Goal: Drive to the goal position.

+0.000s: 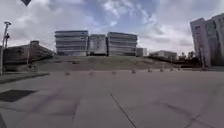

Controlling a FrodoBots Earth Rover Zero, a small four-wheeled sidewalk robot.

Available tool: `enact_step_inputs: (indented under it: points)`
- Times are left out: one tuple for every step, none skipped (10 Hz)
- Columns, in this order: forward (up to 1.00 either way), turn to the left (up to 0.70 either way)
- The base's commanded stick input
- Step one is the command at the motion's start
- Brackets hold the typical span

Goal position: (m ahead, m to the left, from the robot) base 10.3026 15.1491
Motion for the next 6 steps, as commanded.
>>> enact_step_inputs:
  points:
    - [0.7,0.0]
    - [0.7,0.0]
    - [0.7,0.0]
    - [0.7,0.0]
    - [0.7,0.0]
    - [0.7,0.0]
